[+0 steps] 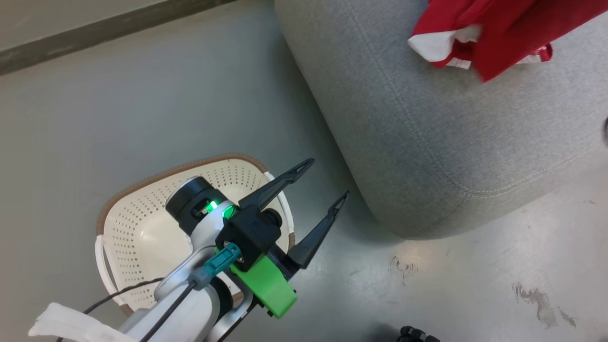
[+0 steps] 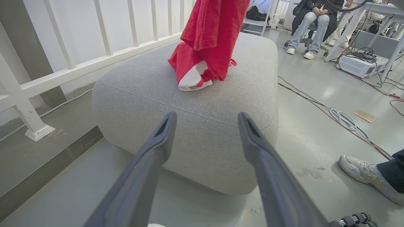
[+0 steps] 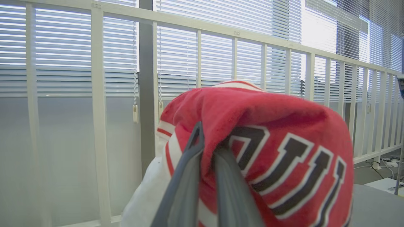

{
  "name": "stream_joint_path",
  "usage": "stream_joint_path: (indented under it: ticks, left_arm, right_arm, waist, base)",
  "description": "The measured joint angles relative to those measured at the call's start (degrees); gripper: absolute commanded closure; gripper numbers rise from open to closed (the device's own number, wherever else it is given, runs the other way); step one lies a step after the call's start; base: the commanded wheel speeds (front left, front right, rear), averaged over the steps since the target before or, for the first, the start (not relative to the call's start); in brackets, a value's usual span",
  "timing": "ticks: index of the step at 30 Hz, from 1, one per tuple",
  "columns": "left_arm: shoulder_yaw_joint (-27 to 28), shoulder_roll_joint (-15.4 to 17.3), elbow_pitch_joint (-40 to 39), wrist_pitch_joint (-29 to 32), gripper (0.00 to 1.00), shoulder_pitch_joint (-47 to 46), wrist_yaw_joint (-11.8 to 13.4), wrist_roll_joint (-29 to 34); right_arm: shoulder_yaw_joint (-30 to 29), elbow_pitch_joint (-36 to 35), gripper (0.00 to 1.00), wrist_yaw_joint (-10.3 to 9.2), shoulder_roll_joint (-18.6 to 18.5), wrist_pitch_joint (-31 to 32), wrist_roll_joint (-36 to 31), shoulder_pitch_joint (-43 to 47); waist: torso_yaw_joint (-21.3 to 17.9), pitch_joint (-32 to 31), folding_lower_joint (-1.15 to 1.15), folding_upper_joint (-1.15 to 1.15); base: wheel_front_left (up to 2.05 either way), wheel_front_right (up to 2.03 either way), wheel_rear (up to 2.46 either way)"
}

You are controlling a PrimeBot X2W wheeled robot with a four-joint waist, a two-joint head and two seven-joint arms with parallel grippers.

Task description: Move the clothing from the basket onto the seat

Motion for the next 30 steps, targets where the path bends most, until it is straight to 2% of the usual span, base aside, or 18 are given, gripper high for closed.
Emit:
stream_joint_path:
  ticks: [7, 11, 21, 30]
  left_arm:
    - [-0.08, 0.09, -0.7, 0.22, 0.0, -1.6, -0.2, 0.11]
    - [-0.12, 0.14, -1.43, 0.42, 0.0, -2.42, -0.2, 0.21]
    - [-0.36, 0.63, -1.77, 1.08, 0.0, -4.19, -0.29, 0.51]
    - [-0.35, 1.74, -1.43, 1.31, 0.0, -5.02, -0.73, 0.51]
  right_arm:
    - [-2.07, 3.36, 1.0, -0.05, -4.33, 0.03, -0.04, -8.11]
    - [-2.54, 6.86, 1.0, 0.01, -5.72, 0.62, -0.14, -9.5]
    - [-1.86, 17.58, 1.0, 0.18, -4.9, 2.13, 0.1, -8.09]
    - [-0.88, 26.05, 1.0, 1.23, -1.71, 2.05, 0.79, -4.99]
  waist:
    - [1.66, 2.6, 0.0, 0.0]
    - [2.55, 4.13, 0.0, 0.0]
    - [4.18, 8.24, 0.0, 0.0]
    - [4.37, 10.22, 0.0, 0.0]
  base:
    - [0.0, 0.0, 0.0]
    - [0.0, 0.0, 0.0]
    - [0.0, 0.0, 0.0]
    - [0.0, 0.0, 0.0]
